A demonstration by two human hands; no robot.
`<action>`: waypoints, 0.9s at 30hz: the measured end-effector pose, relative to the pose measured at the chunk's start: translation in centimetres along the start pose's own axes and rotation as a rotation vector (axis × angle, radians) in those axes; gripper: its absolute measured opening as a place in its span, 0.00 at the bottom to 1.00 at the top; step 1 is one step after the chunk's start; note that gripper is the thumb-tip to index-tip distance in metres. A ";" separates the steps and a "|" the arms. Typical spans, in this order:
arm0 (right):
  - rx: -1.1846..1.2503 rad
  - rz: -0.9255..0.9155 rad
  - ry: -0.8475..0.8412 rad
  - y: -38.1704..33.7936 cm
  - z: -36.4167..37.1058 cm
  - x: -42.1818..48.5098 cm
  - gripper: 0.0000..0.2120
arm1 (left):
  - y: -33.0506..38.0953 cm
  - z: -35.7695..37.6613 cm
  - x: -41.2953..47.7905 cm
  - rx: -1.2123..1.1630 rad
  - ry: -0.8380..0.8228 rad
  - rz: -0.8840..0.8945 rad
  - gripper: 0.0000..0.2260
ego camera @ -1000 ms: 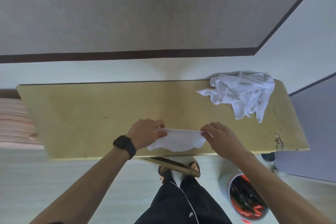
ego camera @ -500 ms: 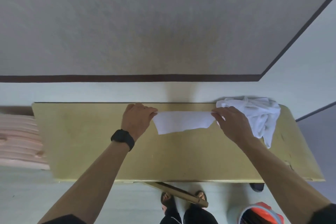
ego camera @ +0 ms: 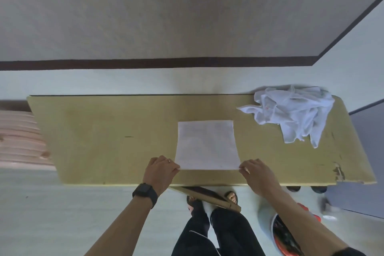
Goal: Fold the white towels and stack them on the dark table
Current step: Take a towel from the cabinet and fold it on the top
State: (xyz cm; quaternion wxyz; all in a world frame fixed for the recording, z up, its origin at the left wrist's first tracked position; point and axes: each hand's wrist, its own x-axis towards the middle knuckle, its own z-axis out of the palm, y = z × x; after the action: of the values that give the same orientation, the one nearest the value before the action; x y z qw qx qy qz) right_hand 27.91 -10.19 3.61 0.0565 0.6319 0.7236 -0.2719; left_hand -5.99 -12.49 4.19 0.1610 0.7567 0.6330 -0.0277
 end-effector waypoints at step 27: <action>0.700 0.466 0.218 1.0 3.7 9.4 0.08 | -2.4 6.2 9.8 -0.643 -0.025 -0.483 0.09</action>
State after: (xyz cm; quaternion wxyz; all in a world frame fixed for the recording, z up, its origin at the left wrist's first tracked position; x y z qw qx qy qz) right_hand 26.01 -3.61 -3.83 -0.1782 0.7843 0.4276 -0.4128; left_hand -5.41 -4.51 -4.56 0.3860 0.4970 0.7670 0.1256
